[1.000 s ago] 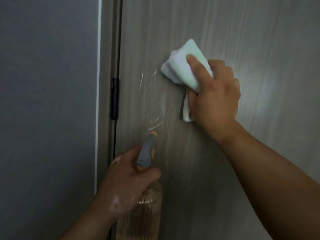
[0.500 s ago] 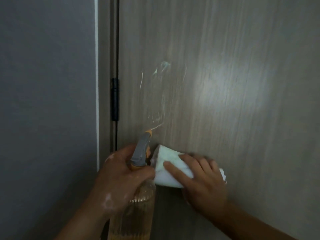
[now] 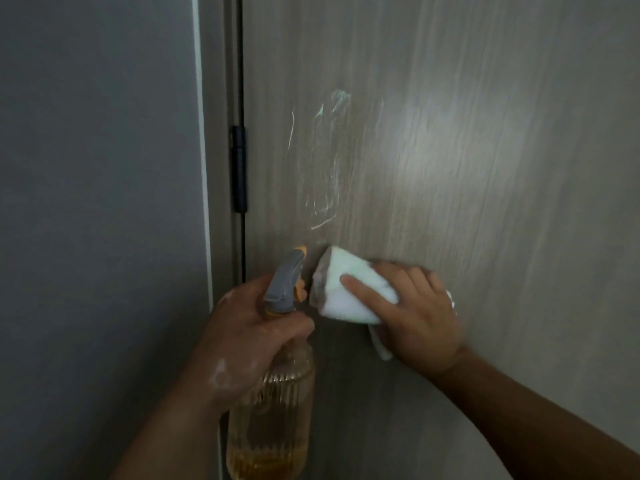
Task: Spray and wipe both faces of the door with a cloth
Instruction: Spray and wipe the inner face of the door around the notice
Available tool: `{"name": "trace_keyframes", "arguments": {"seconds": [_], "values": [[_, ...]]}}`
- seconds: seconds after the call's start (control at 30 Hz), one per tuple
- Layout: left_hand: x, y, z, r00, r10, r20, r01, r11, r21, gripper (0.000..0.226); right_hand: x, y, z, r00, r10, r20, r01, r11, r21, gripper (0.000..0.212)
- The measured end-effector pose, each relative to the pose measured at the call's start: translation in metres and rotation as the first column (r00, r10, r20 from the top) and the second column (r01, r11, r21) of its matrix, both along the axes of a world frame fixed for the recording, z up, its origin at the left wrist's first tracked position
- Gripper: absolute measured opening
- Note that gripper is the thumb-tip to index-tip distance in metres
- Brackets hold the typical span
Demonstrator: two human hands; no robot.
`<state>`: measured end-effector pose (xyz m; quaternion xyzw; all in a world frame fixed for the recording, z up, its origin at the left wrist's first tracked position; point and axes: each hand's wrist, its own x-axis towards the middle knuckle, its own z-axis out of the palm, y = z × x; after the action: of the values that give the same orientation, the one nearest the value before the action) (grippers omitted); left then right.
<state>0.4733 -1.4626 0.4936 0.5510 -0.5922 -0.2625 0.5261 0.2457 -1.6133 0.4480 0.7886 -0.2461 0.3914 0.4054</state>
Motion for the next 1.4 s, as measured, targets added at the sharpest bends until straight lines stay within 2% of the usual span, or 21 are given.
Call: {"name": "trace_keyframes", "arguments": {"seconds": [0.1,0.23,0.4,0.53,0.7,0.8,0.87,1.03,1.1,1.2,1.3,1.4], "values": [[-0.001,0.003,-0.010,0.999,0.021,-0.041,-0.020,0.999,0.039,0.029,0.008,0.001,0.047,0.987,0.027,0.157,-0.029,1.000,0.011,0.064],[-0.008,0.005,-0.019,0.996,0.024,-0.080,-0.018,0.997,0.076,0.029,0.025,0.000,0.122,0.940,0.056,0.337,-0.036,0.997,-0.065,0.057],[-0.011,0.009,-0.023,0.997,0.056,-0.050,-0.051,0.994,0.092,0.031,0.038,0.001,0.127,0.899,0.036,0.437,0.004,0.996,-0.089,0.054],[0.002,0.013,-0.025,0.995,0.100,-0.008,-0.098,0.990,0.102,0.031,0.031,0.003,0.069,0.940,0.050,0.339,-0.037,0.998,-0.045,0.053],[0.014,0.016,-0.024,0.993,0.116,0.006,-0.116,0.988,0.098,0.034,0.033,0.015,-0.050,0.999,0.051,-0.003,-0.050,0.990,0.131,0.044],[0.015,0.020,-0.020,0.993,0.117,0.015,-0.118,0.990,0.072,0.036,0.043,0.013,-0.059,0.990,0.056,-0.132,-0.037,0.990,0.139,0.044],[0.014,0.021,-0.018,0.992,0.121,0.025,-0.123,0.990,0.068,0.035,0.053,0.011,-0.038,0.992,0.058,-0.115,-0.046,0.993,0.104,0.046],[0.015,0.030,-0.005,0.976,0.218,-0.013,-0.218,0.974,-0.064,0.041,0.078,0.006,0.076,0.993,0.049,0.105,-0.047,0.999,-0.028,0.055],[0.012,0.033,-0.002,0.979,0.198,-0.040,-0.200,0.977,-0.072,0.041,0.081,0.003,0.122,0.976,0.042,0.214,-0.024,0.996,-0.087,0.064],[0.007,0.031,-0.002,0.982,0.177,-0.073,-0.180,0.983,-0.045,0.035,0.085,0.001,0.151,0.947,0.026,0.320,0.005,0.995,-0.098,0.062],[0.009,0.030,0.000,0.982,0.161,-0.097,-0.167,0.985,-0.052,0.031,0.082,0.005,0.124,0.963,0.032,0.267,-0.005,0.995,-0.100,0.059],[0.009,0.033,0.008,0.979,0.162,-0.123,-0.169,0.984,-0.048,0.029,0.065,0.008,0.062,0.997,0.042,0.061,-0.040,0.999,-0.029,0.050]]}}
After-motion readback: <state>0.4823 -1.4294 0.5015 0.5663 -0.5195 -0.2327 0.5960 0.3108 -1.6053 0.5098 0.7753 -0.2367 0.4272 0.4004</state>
